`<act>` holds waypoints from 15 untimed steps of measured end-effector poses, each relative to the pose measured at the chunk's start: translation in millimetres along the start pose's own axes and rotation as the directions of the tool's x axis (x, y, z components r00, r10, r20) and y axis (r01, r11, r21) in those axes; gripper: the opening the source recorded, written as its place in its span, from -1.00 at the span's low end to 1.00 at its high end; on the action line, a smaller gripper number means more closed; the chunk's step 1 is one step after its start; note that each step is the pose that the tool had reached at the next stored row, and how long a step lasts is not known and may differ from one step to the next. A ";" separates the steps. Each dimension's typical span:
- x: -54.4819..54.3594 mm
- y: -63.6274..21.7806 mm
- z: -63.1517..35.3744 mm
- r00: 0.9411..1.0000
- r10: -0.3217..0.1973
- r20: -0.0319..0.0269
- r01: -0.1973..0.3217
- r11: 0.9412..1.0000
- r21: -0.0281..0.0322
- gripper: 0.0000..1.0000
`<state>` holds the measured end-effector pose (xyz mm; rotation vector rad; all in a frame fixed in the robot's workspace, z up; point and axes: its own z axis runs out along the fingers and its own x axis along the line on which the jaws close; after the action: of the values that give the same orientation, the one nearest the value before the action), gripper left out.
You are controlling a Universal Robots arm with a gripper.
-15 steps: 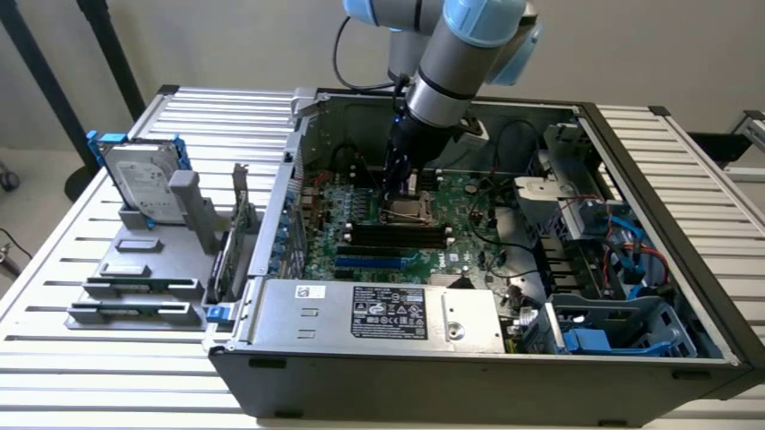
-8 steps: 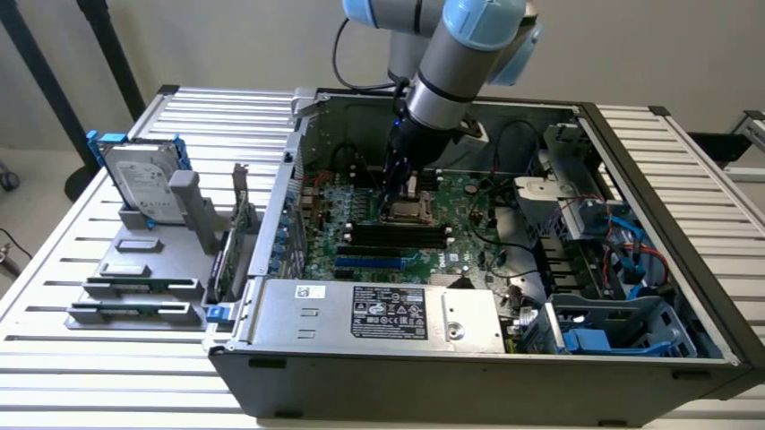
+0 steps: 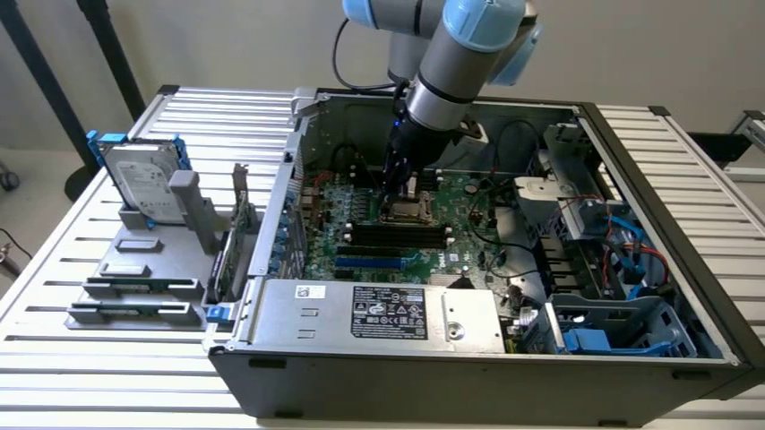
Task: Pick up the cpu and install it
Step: 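Close the cpu cover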
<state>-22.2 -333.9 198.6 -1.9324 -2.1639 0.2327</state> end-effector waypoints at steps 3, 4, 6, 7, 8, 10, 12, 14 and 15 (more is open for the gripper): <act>-0.2 -0.8 -2.8 1.000 0.000 0.000 0.000 1.000 0.002 -0.79; -0.4 -1.3 -4.3 1.000 0.000 0.000 0.000 1.000 0.003 -0.79; -1.0 -2.3 -7.0 1.000 0.000 -0.001 0.000 1.000 0.005 -0.79; -1.4 -2.9 -8.3 1.000 0.000 -0.001 0.000 1.000 0.005 -0.79; -1.7 -3.7 -9.5 1.000 0.001 -0.001 -0.001 1.000 0.006 -0.79; -2.5 -5.5 -11.9 1.000 0.000 -0.003 0.000 1.000 0.007 -0.79; -3.5 -7.8 -14.6 1.000 0.000 -0.004 0.000 1.000 0.007 -0.79; -4.7 -10.5 -16.6 1.000 0.000 -0.005 0.000 1.000 0.008 -0.79; -5.2 -12.2 -17.5 1.000 -0.001 -0.005 0.001 1.000 0.008 -0.79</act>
<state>-28.5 -341.1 218.3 -1.9261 -2.1570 0.2351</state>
